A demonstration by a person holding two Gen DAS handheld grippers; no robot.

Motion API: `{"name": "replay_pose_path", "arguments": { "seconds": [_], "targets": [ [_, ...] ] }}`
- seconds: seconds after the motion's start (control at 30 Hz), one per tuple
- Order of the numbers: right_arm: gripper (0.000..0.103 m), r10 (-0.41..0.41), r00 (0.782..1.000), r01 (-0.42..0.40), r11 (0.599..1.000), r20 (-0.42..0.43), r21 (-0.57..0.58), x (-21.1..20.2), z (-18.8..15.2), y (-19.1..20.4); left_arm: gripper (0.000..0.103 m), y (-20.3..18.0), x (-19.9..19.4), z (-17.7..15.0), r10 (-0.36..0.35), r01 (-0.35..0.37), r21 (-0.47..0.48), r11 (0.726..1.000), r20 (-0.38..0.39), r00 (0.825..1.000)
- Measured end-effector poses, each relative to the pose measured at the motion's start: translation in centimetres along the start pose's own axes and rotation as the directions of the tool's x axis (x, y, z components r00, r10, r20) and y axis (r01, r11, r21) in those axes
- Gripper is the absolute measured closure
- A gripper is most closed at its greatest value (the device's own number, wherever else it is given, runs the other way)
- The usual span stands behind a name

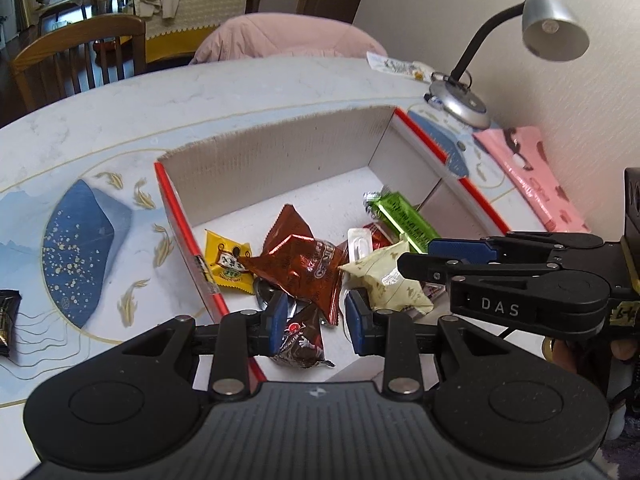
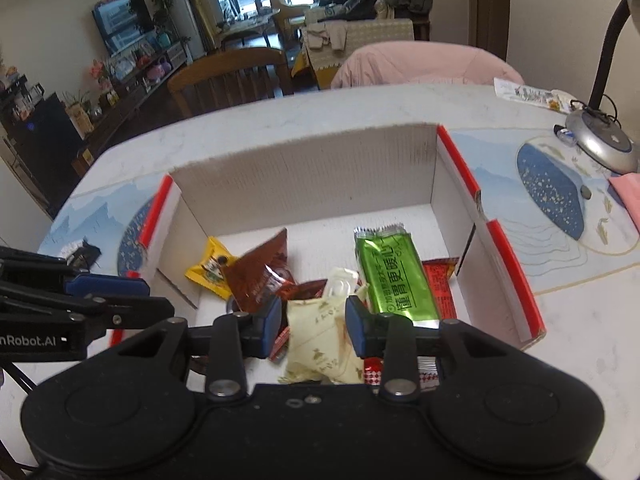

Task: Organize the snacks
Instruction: 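Open both grippers to drop the snacks into the red box, then withdraw both tools from the box toward the last two packets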

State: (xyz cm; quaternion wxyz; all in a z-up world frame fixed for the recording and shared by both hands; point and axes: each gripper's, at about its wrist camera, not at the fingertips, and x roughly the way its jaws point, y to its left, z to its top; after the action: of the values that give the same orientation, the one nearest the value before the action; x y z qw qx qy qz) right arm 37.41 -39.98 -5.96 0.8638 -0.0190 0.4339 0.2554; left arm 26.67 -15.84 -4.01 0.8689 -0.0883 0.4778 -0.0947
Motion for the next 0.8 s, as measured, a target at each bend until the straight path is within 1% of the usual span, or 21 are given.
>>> {"name": "replay_pose_path", "arguments": {
  "seconds": [0.13,0.27,0.47,0.6,0.63,0.67,0.73,0.8],
  "targets": [
    [0.068,0.006,0.998,-0.006,1.0,0.062,-0.003,-1.8,-0.1,1.1,0.072,0.7,-1.8,-0.3,-0.014,0.014,0.0,1.0,0.047,0.999],
    [0.068,0.022,0.992,-0.019,1.0,0.121,-0.02,-3.6,-0.3,3.2,0.072,1.8,-3.9,-0.9,-0.026,0.027,-0.01,1.0,0.087,0.996],
    [0.066,0.055,0.975,-0.041,0.997,0.216,-0.065,-5.7,-0.7,7.7,0.072,4.5,-7.1,-2.2,-0.024,0.027,-0.024,0.999,0.143,0.989],
    [0.064,0.076,0.964,-0.052,0.994,0.253,-0.099,-6.4,-1.1,11.1,0.072,6.6,-9.3,-3.4,-0.006,0.012,-0.034,0.999,0.174,0.985],
    [0.064,0.074,0.964,-0.049,0.994,0.256,-0.102,-6.4,-1.2,11.9,0.067,7.2,-9.9,-3.7,0.0,0.007,-0.036,0.999,0.182,0.983],
    [0.063,0.076,0.964,-0.051,0.993,0.254,-0.104,-6.4,-1.2,12.7,0.058,7.7,-10.4,-4.0,0.006,0.002,-0.04,0.999,0.191,0.982],
    [0.063,0.086,0.966,-0.063,0.993,0.245,-0.102,-6.2,-1.4,14.1,0.05,8.9,-11.6,-4.8,0.016,-0.006,-0.046,0.999,0.213,0.977],
    [0.062,0.098,0.965,-0.075,0.992,0.243,-0.099,-6.0,-1.6,15.4,0.049,10.0,-12.7,-5.5,0.025,-0.015,-0.045,0.999,0.225,0.974]
  ]
}}
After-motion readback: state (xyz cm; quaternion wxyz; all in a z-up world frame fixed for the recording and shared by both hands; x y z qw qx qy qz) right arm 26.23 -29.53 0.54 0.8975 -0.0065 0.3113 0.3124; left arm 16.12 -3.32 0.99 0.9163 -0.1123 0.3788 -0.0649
